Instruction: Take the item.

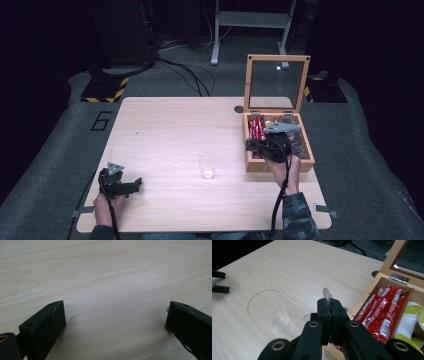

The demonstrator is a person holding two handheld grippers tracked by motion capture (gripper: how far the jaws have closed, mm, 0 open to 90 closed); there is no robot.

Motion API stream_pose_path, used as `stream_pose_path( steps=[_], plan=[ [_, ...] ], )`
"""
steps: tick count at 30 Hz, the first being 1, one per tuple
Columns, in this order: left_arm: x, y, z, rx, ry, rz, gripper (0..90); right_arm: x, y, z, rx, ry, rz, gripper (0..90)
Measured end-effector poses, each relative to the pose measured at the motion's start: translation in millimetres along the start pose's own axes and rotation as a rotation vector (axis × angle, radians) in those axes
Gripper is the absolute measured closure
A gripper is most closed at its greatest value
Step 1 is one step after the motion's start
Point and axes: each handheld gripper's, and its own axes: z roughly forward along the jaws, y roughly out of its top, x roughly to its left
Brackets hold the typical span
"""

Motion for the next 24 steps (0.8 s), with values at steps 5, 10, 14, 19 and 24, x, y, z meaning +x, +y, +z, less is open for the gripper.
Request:
stream_pose_path(
  steps=[5,10,14,19,24],
  plan=[
    [0.1,0.0,0.0,0.001,0.0,0.001,2.8,9.1,3.9,5.1,-0.001,0.02,-0.02,88.3],
    [0.1,0.0,0.0,0.001,0.0,0.001,2.8,15.5,6.8,8.7,-0.001,0.039,-0.034,88.3],
    [0.1,0.0,0.0,0.001,0.0,0.002,2.8,20.6,8.8,11.6,-0.002,0.055,-0.037,88.3],
    [0.1,0.0,-0.1,0.001,0.0,0.001,2.8,27.3,12.0,16.5,0.0,0.075,-0.056,88.3],
    [0.1,0.0,-0.1,0.0,0.0,0.001,2.8,32.9,14.1,20.2,0.01,0.089,-0.069,88.3]
  ],
)
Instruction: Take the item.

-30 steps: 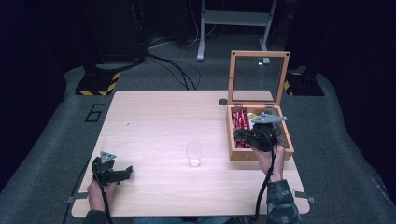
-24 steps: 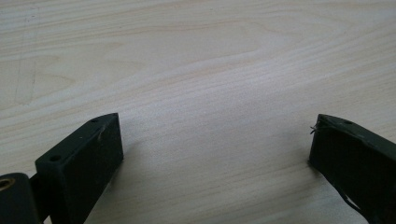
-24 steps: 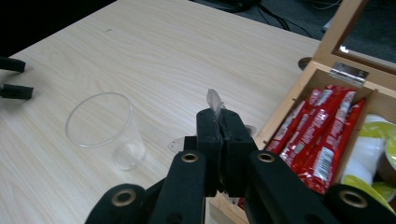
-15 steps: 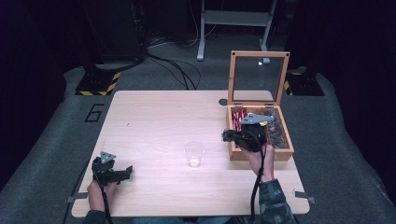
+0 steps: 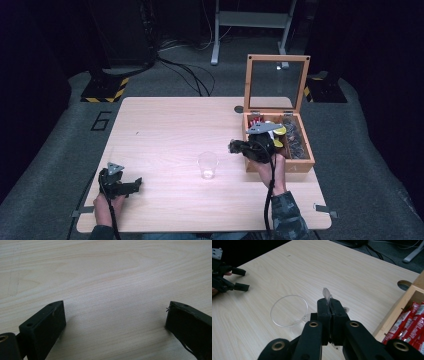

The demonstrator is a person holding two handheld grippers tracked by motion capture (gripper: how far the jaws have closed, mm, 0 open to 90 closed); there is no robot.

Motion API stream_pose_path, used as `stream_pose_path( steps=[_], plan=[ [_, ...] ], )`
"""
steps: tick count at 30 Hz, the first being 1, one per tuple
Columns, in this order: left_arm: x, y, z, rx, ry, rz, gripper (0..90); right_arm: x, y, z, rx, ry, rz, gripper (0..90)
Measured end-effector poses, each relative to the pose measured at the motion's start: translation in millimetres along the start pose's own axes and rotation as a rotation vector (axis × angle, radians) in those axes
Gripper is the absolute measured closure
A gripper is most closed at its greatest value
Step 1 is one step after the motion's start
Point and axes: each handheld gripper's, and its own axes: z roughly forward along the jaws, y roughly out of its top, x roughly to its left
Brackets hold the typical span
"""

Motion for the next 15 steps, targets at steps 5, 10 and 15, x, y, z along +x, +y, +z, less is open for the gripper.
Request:
stream_pose_path(
  steps=[5,10,15],
  plan=[
    [0.0,0.0,0.0,0.0,0.0,0.0,2.8,6.5,3.1,6.5,0.015,0.016,-0.017,88.3],
    [0.0,0.0,0.0,0.0,0.0,0.0,2.8,12.0,5.4,13.0,0.025,0.031,-0.036,88.3],
    [0.0,0.0,0.0,0.0,0.0,0.0,2.8,19.2,7.8,21.4,0.044,0.053,-0.045,88.3]
  ],
)
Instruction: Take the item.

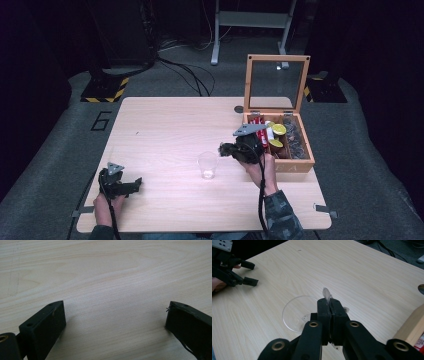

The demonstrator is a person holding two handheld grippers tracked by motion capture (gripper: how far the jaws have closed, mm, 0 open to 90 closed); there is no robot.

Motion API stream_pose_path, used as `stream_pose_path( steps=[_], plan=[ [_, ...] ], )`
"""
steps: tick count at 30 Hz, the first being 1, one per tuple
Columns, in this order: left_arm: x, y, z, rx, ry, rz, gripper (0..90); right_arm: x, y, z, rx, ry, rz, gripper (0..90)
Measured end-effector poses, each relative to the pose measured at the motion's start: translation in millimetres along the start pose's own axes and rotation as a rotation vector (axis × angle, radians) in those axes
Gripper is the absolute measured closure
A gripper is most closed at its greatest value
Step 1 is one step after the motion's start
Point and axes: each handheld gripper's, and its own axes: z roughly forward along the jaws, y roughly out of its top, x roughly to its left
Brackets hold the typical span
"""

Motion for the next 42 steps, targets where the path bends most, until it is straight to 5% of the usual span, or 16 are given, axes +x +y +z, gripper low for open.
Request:
stream_pose_path(
  steps=[21,42],
  plan=[
    [0.0,0.0,0.0,0.0,0.0,0.0,2.8,17.3,11.2,32.4,0.085,0.061,-0.065,88.3],
    [0.0,0.0,0.0,0.0,0.0,0.001,2.8,25.5,4.9,65.4,0.17,0.072,-0.089,87.8]
  ],
)
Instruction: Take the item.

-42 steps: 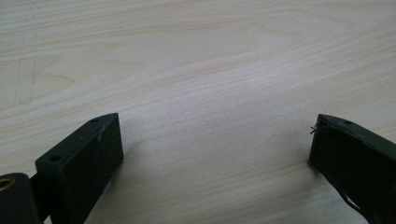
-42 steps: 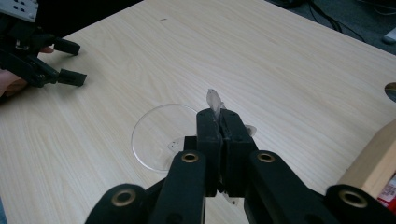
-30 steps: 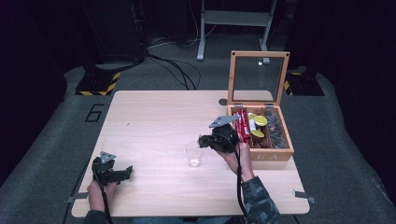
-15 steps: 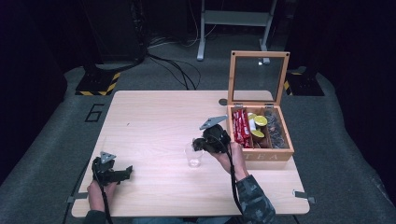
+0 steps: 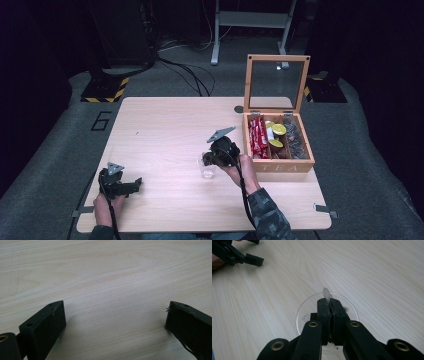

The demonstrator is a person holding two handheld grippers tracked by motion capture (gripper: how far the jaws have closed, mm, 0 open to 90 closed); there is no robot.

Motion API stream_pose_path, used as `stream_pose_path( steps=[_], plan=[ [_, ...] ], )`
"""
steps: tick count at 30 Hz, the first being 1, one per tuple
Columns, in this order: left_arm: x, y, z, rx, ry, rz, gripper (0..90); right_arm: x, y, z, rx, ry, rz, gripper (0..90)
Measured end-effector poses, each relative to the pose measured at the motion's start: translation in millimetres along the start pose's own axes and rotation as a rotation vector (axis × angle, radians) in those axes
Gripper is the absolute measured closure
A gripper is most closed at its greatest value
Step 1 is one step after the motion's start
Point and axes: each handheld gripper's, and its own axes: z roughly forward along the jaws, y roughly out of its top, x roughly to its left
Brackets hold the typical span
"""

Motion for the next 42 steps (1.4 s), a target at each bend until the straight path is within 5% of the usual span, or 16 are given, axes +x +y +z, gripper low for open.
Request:
stream_pose_path(
  steps=[3,6,7,10,11,12,16,29,42],
  plan=[
    [0.5,0.1,-0.4,0.005,-0.001,0.007,2.8,0.1,-2.3,4.5,0.005,0.0,-0.005,85.6],
    [0.5,0.1,-0.4,0.006,-0.001,0.007,2.8,2.2,-2.8,3.3,-0.016,-0.012,0.015,66.9],
    [0.5,0.1,-0.4,0.006,-0.001,0.007,2.8,2.2,-2.8,3.3,-0.016,-0.012,0.015,66.9],
    [-0.1,0.0,0.1,-0.001,0.0,-0.002,2.8,2.2,-3.2,-5.1,-0.08,-0.021,0.012,42.9],
    [-0.1,0.0,0.1,-0.001,0.0,-0.002,2.8,2.2,-3.2,-5.1,-0.08,-0.021,0.012,42.9],
    [-0.1,0.0,0.1,-0.001,0.0,-0.001,2.8,3.7,-3.6,-11.9,-0.105,-0.032,0.016,30.9],
    [-0.1,0.0,0.1,-0.001,0.0,-0.001,2.8,5.8,-4.9,-23.8,-0.128,-0.039,0.011,17.8],
    [-0.1,0.0,0.1,-0.001,0.0,-0.001,2.8,0.5,-27.4,-67.0,-0.153,-0.082,0.03,4.5],
    [-0.1,0.0,0.1,-0.001,0.0,-0.001,2.8,-11.8,-66.7,-108.2,-0.189,-0.194,0.1,2.1]
  ],
)
